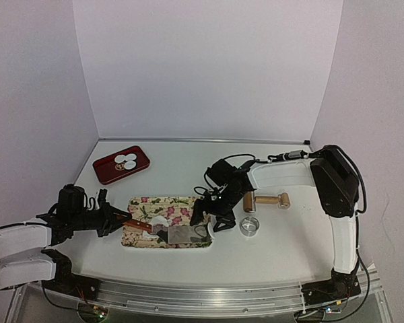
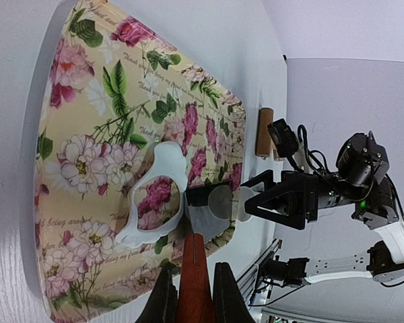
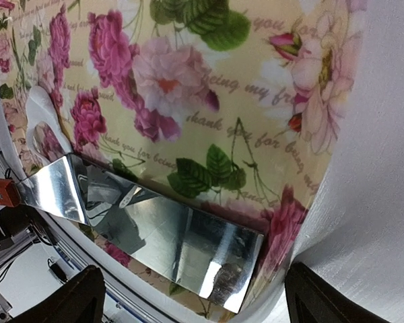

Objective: Roll out the dumpling wrappers from the dough

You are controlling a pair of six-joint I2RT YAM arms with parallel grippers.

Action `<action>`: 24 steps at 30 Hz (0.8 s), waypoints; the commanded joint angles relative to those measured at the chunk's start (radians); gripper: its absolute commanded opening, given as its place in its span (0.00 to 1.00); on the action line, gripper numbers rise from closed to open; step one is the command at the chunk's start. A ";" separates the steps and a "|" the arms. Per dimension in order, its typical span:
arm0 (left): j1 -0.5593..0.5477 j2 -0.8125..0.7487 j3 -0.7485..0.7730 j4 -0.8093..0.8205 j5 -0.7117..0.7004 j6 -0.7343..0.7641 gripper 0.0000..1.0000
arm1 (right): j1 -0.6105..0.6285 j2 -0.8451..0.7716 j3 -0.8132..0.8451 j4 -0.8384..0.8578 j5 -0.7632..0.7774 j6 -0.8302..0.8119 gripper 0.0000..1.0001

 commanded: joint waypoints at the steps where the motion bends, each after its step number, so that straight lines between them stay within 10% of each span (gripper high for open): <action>1: 0.005 -0.029 0.035 0.052 0.022 -0.001 0.00 | 0.010 -0.001 -0.001 0.013 -0.032 -0.002 0.93; 24: 0.005 -0.089 0.075 -0.077 0.011 0.049 0.00 | 0.016 -0.065 0.035 -0.063 -0.007 0.099 0.87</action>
